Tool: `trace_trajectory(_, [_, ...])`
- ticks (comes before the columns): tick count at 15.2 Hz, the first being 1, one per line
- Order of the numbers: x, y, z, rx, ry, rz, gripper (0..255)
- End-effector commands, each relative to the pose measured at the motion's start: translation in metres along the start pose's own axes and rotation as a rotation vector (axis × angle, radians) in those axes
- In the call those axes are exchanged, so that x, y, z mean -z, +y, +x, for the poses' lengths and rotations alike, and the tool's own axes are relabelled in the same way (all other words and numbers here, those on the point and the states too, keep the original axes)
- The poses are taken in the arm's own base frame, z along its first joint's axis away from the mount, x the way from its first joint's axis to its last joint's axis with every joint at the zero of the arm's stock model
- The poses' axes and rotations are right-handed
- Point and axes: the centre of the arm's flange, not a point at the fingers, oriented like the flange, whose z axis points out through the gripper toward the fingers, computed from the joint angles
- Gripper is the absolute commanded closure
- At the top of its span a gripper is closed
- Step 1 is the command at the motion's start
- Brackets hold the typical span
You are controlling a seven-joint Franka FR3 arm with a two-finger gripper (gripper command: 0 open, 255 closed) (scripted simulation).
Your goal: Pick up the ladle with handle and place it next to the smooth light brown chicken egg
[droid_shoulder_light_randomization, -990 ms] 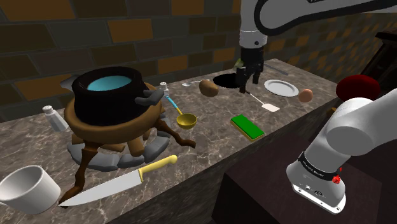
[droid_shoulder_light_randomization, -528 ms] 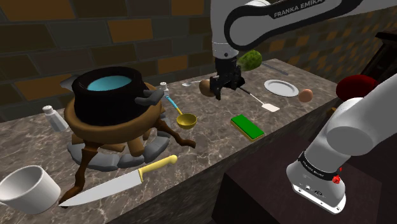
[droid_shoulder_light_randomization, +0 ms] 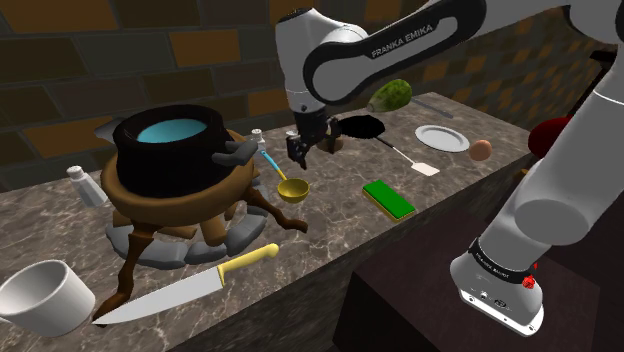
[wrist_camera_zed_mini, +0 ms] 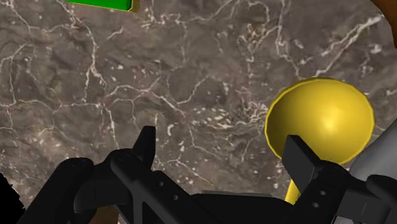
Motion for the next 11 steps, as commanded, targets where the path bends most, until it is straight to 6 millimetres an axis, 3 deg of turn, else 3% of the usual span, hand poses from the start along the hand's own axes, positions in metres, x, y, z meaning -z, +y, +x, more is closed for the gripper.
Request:
trace_trajectory(1, [-0.006,-0.022,0.016,-0.022,0.011,-0.013,0])
trace_trajectory(8, [-0.028,-0.095,0.073,-0.091,0.044,-0.060,0])
trace_trajectory(11, [-0.038,-0.095,0.074,-0.091,0.045,-0.060,0])
